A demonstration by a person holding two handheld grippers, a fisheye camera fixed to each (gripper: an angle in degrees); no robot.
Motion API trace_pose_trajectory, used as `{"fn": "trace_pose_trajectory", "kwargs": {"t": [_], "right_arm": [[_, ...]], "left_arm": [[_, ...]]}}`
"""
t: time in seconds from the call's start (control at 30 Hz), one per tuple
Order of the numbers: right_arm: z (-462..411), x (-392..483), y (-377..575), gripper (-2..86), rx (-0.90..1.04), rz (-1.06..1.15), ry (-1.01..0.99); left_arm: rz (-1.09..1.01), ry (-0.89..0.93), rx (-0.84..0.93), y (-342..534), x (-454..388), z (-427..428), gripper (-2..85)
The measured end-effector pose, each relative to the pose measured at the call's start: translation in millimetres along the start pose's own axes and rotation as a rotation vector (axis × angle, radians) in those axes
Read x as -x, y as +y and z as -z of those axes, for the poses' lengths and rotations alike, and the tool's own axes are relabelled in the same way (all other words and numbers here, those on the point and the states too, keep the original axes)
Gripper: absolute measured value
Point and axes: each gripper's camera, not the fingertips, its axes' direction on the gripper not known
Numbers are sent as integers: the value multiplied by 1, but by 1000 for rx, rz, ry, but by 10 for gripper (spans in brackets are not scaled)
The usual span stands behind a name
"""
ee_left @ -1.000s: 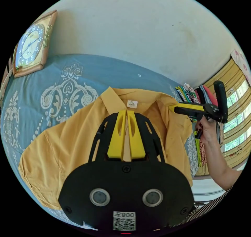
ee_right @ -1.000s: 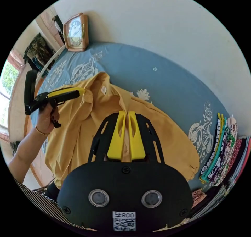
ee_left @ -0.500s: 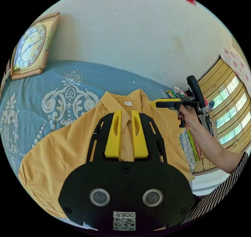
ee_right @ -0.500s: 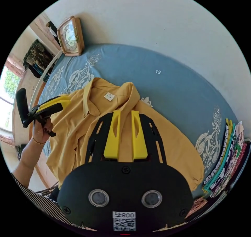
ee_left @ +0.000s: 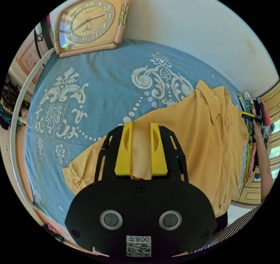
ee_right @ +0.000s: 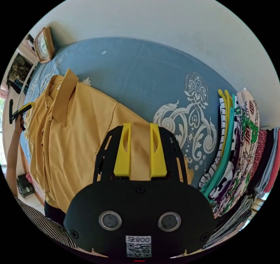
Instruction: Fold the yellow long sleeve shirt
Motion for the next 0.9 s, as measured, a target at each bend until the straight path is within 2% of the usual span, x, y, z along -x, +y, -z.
{"fn": "trace_pose_trajectory", "kwargs": {"t": [0.13, 0.2, 0.3, 0.37, 0.5, 0.57, 0.67, 0.77, 0.9], "right_arm": [[9, -8, 7, 74, 27, 42, 45], [20, -9, 13, 27, 42, 58, 76], [38, -18, 22, 12, 73, 62, 169], [52, -33, 28, 8, 66, 19, 176], [77, -69, 37, 6, 28, -78, 31], [78, -69, 38, 8, 60, -61, 48], [83, -68, 45, 14, 92, -62, 179], [107, -85, 65, 32, 41, -102, 209], [149, -115, 121, 73, -61, -139, 7]], "left_arm": [[-30, -52, -35, 4, -13, 2, 19], [-77, -136, -22, 4, -25, 4, 10], [-89, -222, -56, 1, -31, 16, 5], [-53, -228, -86, -2, -25, 26, 5], [28, -210, -100, -8, -9, 31, 8], [27, -236, -67, -6, -10, 24, 13], [46, -266, -99, 11, -9, 24, 25], [77, -193, -162, 41, 2, 40, 50], [89, 36, -231, 114, 19, 64, 73]]}}
